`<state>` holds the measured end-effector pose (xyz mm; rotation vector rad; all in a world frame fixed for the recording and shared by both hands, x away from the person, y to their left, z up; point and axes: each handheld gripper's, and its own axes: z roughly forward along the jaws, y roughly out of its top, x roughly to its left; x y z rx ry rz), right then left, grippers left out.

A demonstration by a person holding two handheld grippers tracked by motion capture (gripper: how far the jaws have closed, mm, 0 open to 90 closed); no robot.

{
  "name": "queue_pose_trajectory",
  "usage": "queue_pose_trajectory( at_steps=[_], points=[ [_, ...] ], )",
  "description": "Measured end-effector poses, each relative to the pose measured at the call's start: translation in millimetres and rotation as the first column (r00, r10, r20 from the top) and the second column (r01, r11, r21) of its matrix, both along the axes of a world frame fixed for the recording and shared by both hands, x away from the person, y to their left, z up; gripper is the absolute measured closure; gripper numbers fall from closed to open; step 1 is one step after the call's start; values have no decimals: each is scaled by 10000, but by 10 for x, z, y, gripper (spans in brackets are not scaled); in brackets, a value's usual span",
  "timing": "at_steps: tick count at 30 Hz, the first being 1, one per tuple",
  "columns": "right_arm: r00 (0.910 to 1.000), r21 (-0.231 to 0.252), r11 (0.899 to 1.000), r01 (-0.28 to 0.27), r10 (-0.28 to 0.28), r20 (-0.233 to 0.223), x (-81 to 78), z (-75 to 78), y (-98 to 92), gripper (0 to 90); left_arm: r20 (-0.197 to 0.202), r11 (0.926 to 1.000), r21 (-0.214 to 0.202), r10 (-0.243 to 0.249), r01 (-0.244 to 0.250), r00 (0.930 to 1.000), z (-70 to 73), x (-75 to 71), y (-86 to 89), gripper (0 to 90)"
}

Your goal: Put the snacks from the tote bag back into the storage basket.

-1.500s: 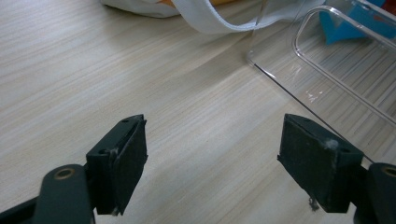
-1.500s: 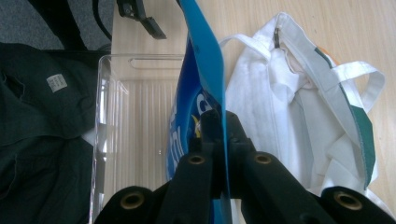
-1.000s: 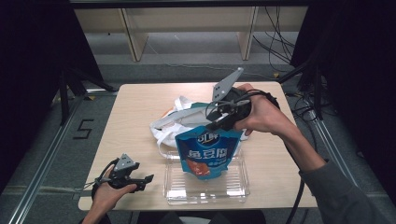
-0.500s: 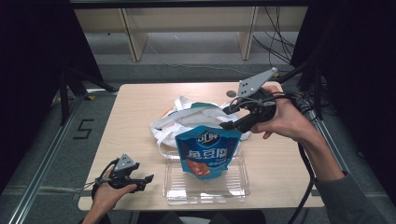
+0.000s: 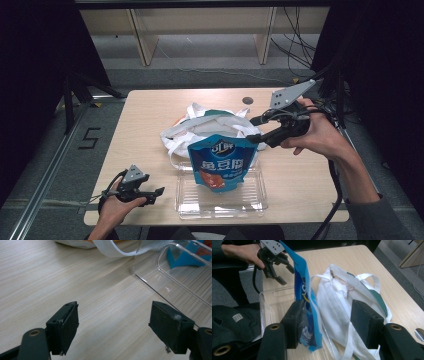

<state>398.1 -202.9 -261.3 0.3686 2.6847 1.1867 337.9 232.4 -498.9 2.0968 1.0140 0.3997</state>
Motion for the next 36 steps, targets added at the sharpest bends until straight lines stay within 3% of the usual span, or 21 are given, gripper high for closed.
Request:
queue_pose_trajectory(
  at_steps=[1, 11, 12, 16, 18, 23, 24, 25, 27, 28, 29, 30, 31, 33, 34, 36],
  points=[
    [9998, 22, 9999, 99, -99, 160, -6, -13, -18, 449, -31, 10000, -1, -21, 21, 10000, 0, 1, 1, 227],
    [9983, 333, 9978, 578, -576, -88, -81, -210, -232, 433, -56, 10000, 2, -34, 34, 10000, 2, 0, -2, 227],
    [9983, 392, 9976, 578, -581, 66, -77, -240, -251, 432, -12, 10000, 56, -26, 26, 10000, 2, 1, 1, 227],
    [9975, 509, 9963, 696, -687, -188, -91, -347, -326, 428, -4, 10000, 32, -17, 17, 10000, 0, 2, 2, 227],
    [9974, 637, 9954, 718, -711, -135, -88, -400, -354, 427, 41, 9994, -296, 207, -205, 9998, -13, -2, -25, 227],
    [9963, 504, 9953, 826, -813, -272, -89, -501, -426, 421, -30, 10000, 45, -13, 13, 10000, 5, 1, 4, 227],
    [9964, 525, 9951, 840, -836, -110, -87, -527, -434, 421, -28, 10000, 17, 5, -5, 10000, 4, 0, 3, 227],
    [9946, 440, 9939, 1008, -996, -296, -97, -544, -444, 418, -11, 10000, -67, 53, -53, 10000, 1, -1, -4, 227],
    [9935, 391, 9928, 1135, -1129, -177, -99, -596, -458, 415, -1, 10000, -33, 33, -33, 10000, 2, -1, -3, 227],
    [9936, 362, 9931, 1115, -1107, -234, -94, -612, -470, 415, 89, 9992, -317, 255, -252, 9996, -11, -7, -27, 227],
    [9930, 444, 9922, 1169, -1160, -213, -96, -642, -475, 415, 123, 9992, -307, 257, -253, 9996, -12, -6, -25, 227],
    [9927, 337, 9924, 1186, -1178, -257, -92, -657, -492, 415, 77, 10000, -46, 57, -57, 10000, -1, -3, -3, 227],
    [9915, 326, 9911, 1288, -1281, -229, -96, -685, -498, 414, 71, 9998, -184, 124, -122, 9999, -5, -2, -11, 227],
    [9908, 280, 9906, 1338, -1332, -231, -89, -746, -516, 412, -11, 10000, -70, 49, -49, 10000, 4, 0, -4, 227],
    [9880, 267, 9878, 1535, -1529, -239, -97, -764, -525, 412, 29, 9989, -399, 240, -239, 9997, -8, -4, -30, 227],
    [9840, 297, 9840, 1758, -1748, -358, -111, -822, -534, 409, -16, 9992, -321, 221, -221, 9998, -1, -3, -31, 227]
  ],
)
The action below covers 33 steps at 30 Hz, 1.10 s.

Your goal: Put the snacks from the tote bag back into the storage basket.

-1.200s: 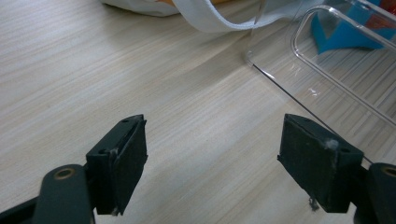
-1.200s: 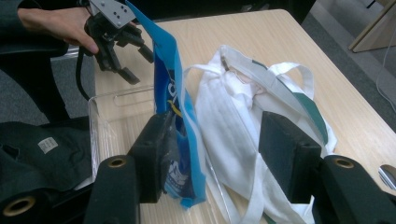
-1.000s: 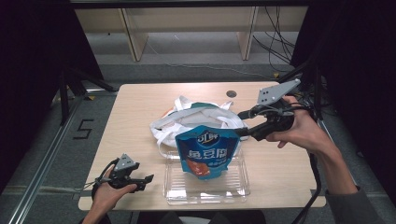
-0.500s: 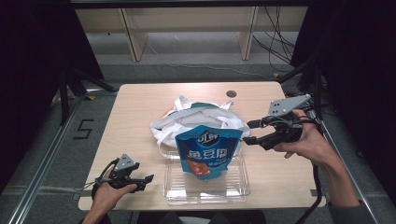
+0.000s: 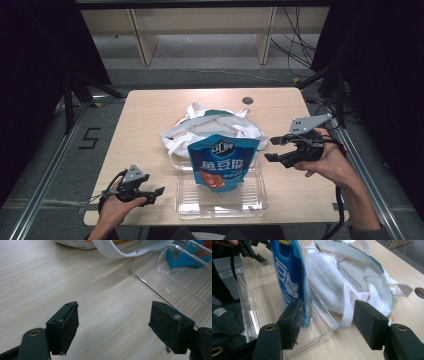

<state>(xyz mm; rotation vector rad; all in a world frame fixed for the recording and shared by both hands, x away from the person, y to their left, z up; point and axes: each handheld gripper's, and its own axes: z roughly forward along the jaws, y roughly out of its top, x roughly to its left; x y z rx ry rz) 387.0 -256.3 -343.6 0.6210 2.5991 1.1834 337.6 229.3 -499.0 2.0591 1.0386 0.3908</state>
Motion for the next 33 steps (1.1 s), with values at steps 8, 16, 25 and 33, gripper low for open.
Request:
queue_pose_trajectory(
  at_steps=[8, 16, 25, 33],
  points=[
    [9993, -72, 9994, 353, -353, -77, 21, -245, -55, 406, -15, 10000, -56, 57, -57, 10000, -6, -3, 4, 227],
    [9982, -100, 9982, 585, -586, -96, 29, -400, -59, 402, -20, 9999, -80, 75, -76, 10000, 0, 2, 9, 227],
    [9967, -17, 9969, 784, -784, -201, -7, -523, -106, 393, 28, 10000, -55, 58, -57, 10000, 1, 3, 6, 227],
    [9928, 401, 9920, 1194, -1191, -97, -70, -746, -214, 391, -28, 10000, 26, 78, -78, 10000, 2, 6, 4, 227]
  ],
)
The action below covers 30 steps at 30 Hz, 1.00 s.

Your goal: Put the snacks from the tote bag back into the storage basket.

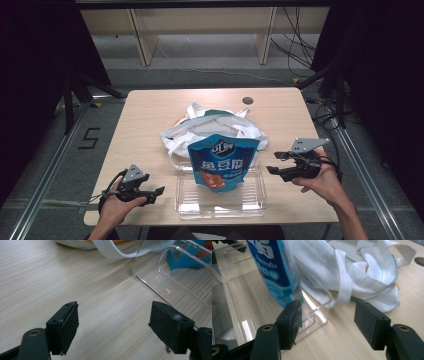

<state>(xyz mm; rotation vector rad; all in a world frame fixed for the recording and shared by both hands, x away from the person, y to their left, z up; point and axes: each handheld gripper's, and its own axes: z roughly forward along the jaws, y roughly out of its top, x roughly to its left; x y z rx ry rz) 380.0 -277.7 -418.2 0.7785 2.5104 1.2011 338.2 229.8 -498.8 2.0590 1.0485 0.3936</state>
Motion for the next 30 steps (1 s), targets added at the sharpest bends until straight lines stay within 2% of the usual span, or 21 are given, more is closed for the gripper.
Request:
queue_pose_trajectory(
  at_steps=[2, 3, 5, 6, 8, 9, 11, 12, 15, 17, 18, 19, 20, 21, 22, 23, 24, 25, 27, 28, 30],
  points=[
    [9992, 112, 9998, 178, -174, -368, -28, -58, -18, 391, -36, 9998, -159, 140, -140, 9999, -14, -1, -5, 227],
    [9994, 91, 9998, 168, -166, -300, -17, -82, -40, 391, 22, 10000, -23, 17, -17, 10000, -10, 7, 7, 227],
    [9993, 60, 9997, 256, -254, -285, -25, -117, -74, 390, -43, 9998, -159, 155, -155, 9999, -16, -4, -6, 227],
    [9991, 168, 9990, 415, -414, -114, -32, -138, -81, 391, -30, 9998, -101, 157, -158, 9999, -14, -6, -4, 227],
    [9979, 255, 9983, 532, -521, -392, -73, -155, -87, 391, 40, 10000, 41, 84, -84, 10000, -4, -7, 5, 227],
    [9987, 221, 9986, 480, -477, -157, -70, -165, -91, 391, 33, 10000, 13, 90, -90, 10000, -4, -7, 5, 227],
    [9981, 167, 9982, 574, -570, -216, -99, -181, -86, 390, 11, 10000, 30, 80, -80, 10000, 4, -7, 4, 227],
    [9991, 47, 9991, 429, -429, 22, -91, -191, -93, 390, 97, 10000, 51, 74, -74, 9999, 2, -7, 2, 227],
    [9983, 73, 9983, 586, -586, -53, -143, -228, -97, 390, 173, 10000, -77, 54, -53, 9998, -13, -12, -9, 227],
    [9988, -72, 9992, 397, -395, 275, -143, -261, -118, 389, 78, 9999, 147, -16, 15, 10000, -2, -16, 11, 227],
    [9979, -2, 9979, 640, -640, -43, -178, -277, -117, 389, 96, 9999, 87, 81, -81, 9999, -11, -18, 14, 227],
    [9981, -49, 9981, 610, -611, -78, -177, -287, -134, 389, -53, 9998, 173, 4, -3, 10000, -5, -19, 30, 227],
    [9974, -38, 9976, 686, -687, -223, -193, -305, -135, 389, 67, 9998, 186, 50, -51, 10000, -5, -21, 32, 227],
    [9973, -49, 9973, 738, -738, -17, -194, -322, -145, 389, 20, 9998, 196, -26, 25, 10000, 2, -18, 36, 227],
    [9955, 50, 9960, 895, -893, -311, -222, -332, -137, 389, 33, 9993, 331, -151, 149, 9999, 15, -17, 42, 227],
    [9971, -23, 9971, 755, -755, -43, -212, -342, -161, 389, 149, 9996, 247, -126, 122, 9998, 4, -18, 34, 227],
    [9960, 4, 9965, 835, -834, -314, -232, -344, -162, 388, 164, 9997, 221, -125, 122, 9998, -3, -19, 29, 227],
    [9969, 52, 9969, 786, -786, -31, -227, -359, -171, 384, 102, 9995, 304, -90, 87, 9999, 4, -22, 26, 227],
    [9955, 202, 9954, 938, -934, -173, -249, -383, -191, 369, 172, 9997, 227, -111, 107, 9998, -5, -22, 30, 227],
    [9924, 454, 9923, 1155, -1134, -478, -278, -398, -183, 357, 164, 9997, 234, -79, 75, 9998, 0, -24, 31, 227],
    [9933, 557, 9923, 1110, -1090, -377, -273, -420, -213, 351, 197, 9998, 193, 32, -36, 9998, 2, -27, 30, 227]
  ],
)
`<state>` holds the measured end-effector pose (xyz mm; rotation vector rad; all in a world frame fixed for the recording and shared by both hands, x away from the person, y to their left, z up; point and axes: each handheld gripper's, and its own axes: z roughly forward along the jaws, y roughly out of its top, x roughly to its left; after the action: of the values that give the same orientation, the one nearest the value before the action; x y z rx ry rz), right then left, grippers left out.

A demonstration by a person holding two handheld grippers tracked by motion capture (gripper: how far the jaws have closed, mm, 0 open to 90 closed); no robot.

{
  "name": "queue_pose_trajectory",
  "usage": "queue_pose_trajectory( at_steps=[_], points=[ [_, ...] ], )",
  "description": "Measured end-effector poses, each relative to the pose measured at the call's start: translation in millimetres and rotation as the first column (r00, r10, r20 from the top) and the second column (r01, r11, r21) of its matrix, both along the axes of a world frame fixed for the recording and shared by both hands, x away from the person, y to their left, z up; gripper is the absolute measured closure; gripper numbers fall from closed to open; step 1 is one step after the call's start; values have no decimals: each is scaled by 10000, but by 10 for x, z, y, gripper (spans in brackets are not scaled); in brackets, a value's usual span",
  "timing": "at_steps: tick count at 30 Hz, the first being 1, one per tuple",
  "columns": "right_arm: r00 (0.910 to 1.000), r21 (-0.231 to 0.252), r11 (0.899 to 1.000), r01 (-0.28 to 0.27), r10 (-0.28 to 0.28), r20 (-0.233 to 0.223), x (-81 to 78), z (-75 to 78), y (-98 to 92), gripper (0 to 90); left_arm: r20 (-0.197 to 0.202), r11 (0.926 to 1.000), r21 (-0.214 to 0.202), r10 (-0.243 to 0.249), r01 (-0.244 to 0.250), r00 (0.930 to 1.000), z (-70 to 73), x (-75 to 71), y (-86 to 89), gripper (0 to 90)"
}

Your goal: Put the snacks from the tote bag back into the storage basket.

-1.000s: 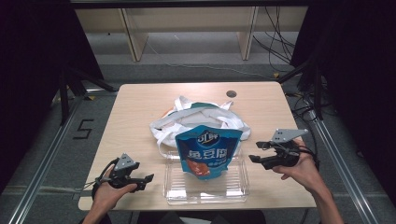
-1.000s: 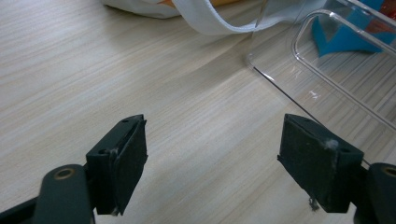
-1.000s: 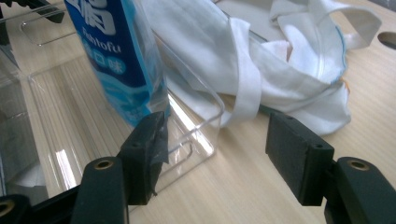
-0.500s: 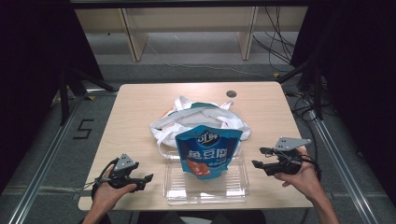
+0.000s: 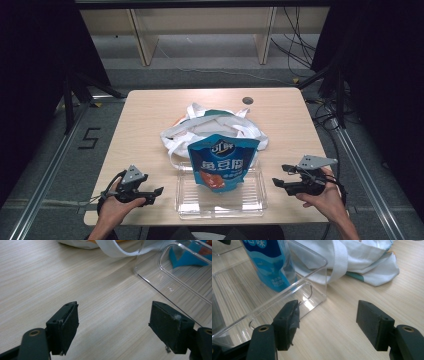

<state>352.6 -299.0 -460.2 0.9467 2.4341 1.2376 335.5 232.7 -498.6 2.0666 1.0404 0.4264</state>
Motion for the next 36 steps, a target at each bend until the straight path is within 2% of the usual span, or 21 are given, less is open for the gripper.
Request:
queue_pose_trajectory(
  at_steps=[1, 2, 4, 7, 8, 10, 13, 15, 16, 18, 19, 23, 24, 26, 27, 28, 32, 33, 34, 35, 36],
  points=[
    [9997, 91, 9998, 191, -190, -126, -23, -2, -4, 339, -25, 10000, -39, -14, 14, 10000, 1, 1, -2, 226],
    [9998, 32, 10000, 72, -72, 164, -3, -11, -29, 333, -10, 9998, 161, -129, 129, 9999, 2, 6, 10, 226],
    [9990, 57, 9992, 393, -392, -206, -40, -22, -44, 331, -103, 10000, -59, 36, -37, 9999, -9, -1, -12, 226],
    [9968, 113, 9975, 697, -692, -395, -77, -61, -67, 316, -104, 9998, 114, -158, 160, 9998, 0, 0, 4, 225],
    [9973, 93, 9974, 720, -719, -133, -79, -82, -84, 311, -23, 9998, 92, -194, 195, 9998, -6, 6, 5, 224],
    [9960, 85, 9965, 837, -834, -322, -102, -96, -103, 301, -55, 9998, 81, -162, 163, 9999, -6, 4, 4, 224],
    [9950, 135, 9953, 962, -958, -287, -122, -128, -145, 287, -171, 9997, 170, -160, 162, 9997, 4, 1, 1, 224],
    [9933, -1, 9933, 1154, -1154, -18, -132, -152, -174, 248, -189, 9996, 228, -188, 193, 9996, 5, 0, 4, 223],
    [9927, 83, 9930, 1174, -1171, -288, -157, -158, -169, 219, -190, 9996, 223, -187, 191, 9996, 4, 0, 4, 224],
    [9911, -30, 9913, 1318, -1318, -206, -193, -154, -181, 204, -131, 9997, 180, -159, 161, 9998, -3, 2, 2, 224],
    [9908, 126, 9915, 1292, -1285, -432, -217, -160, -175, 196, -59, 9997, 139, -177, 177, 9998, -10, 4, 4, 223],
    [9904, -150, 9903, 1380, -1380, -48, -278, -181, -201, 178, -112, 9992, 320, -244, 247, 9996, -2, 3, 15, 224],
    [9879, -144, 9887, 1493, -1498, -399, -314, -176, -192, 178, -114, 9992, 315, -241, 244, 9996, -3, 4, 15, 223],
    [9896, -233, 9894, 1432, -1434, -96, -331, -198, -205, 179, -94, 9998, 164, -129, 130, 9999, -11, 3, 3, 223],
    [9887, -282, 9890, 1455, -1463, -313, -359, -201, -198, 179, -131, 9997, 203, -122, 124, 9998, -7, 3, 3, 223],
    [9903, -421, 9895, 1383, -1386, -34, -362, -215, -208, 180, -137, 9997, 201, -116, 118, 9998, -8, 3, 1, 223],
    [9918, -610, 9902, 1255, -1266, -154, -420, -266, -184, 180, -144, 9996, 254, -137, 141, 9998, -8, 3, 1, 223],
    [9886, -594, 9884, 1394, -1424, -496, -459, -271, -163, 181, -148, 9993, 321, -170, 175, 9997, -5, 4, 6, 223],
    [9924, -662, 9907, 1186, -1206, -264, -447, -290, -173, 185, -125, 9997, 232, -111, 114, 9999, -8, 3, 1, 223],
    [9898, -532, 9906, 1257, -1289, -602, -479, -291, -156, 188, -105, 9997, 226, -109, 111, 9999, -7, 3, 2, 223],
    [9938, -685, 9934, 916, -955, -562, -465, -302, -173, 188, -99, 9997, 235, -117, 119, 9999, -5, 4, 3, 223]
  ],
)
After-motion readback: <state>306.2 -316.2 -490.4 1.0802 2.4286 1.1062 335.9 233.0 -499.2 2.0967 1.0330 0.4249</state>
